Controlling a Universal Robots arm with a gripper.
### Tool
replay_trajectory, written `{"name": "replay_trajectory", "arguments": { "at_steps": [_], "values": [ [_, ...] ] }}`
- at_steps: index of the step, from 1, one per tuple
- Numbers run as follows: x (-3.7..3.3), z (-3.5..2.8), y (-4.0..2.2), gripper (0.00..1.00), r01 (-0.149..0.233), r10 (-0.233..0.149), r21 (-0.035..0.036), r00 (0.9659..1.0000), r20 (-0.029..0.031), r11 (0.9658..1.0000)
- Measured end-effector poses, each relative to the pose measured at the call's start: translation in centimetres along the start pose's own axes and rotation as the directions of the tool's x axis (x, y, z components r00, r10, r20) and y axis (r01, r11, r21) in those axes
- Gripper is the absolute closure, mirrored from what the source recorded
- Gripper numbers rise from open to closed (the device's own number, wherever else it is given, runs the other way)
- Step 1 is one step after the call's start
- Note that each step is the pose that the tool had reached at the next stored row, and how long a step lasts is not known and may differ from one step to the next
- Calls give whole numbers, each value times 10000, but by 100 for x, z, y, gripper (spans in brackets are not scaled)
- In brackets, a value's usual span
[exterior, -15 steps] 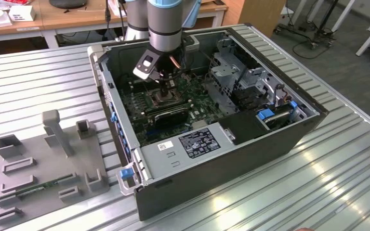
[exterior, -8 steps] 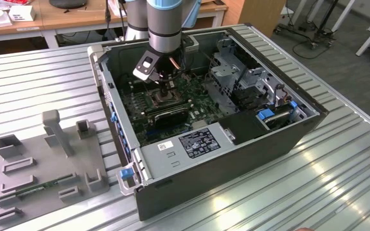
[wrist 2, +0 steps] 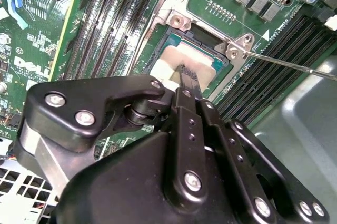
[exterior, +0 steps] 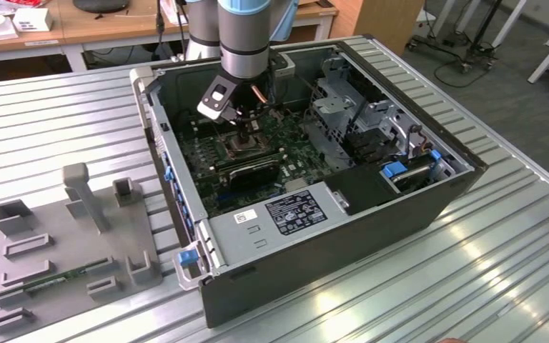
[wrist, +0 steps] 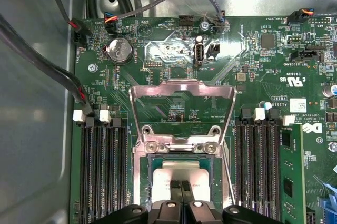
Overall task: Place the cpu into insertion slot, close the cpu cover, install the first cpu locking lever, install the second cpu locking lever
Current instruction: 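Place the cpu into insertion slot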
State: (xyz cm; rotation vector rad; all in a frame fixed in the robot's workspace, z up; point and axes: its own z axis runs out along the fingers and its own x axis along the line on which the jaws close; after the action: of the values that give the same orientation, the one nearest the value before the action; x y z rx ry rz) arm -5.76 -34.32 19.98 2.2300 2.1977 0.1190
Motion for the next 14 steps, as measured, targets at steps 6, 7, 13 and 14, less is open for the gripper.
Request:
{"name": "replay_trajectory", "arguments": {
  "at_steps": [6,7,13,14],
  "values": [
    [0,1,0,89,0,0,6,10000,0,10000],
    [0,1,0,89,0,0,7,10000,1,10000],
    [-1,14,-5,89,0,0,11,10000,7,10000],
    [-2,20,-6,89,1,-1,13,10000,10,10000]
  ]
}}
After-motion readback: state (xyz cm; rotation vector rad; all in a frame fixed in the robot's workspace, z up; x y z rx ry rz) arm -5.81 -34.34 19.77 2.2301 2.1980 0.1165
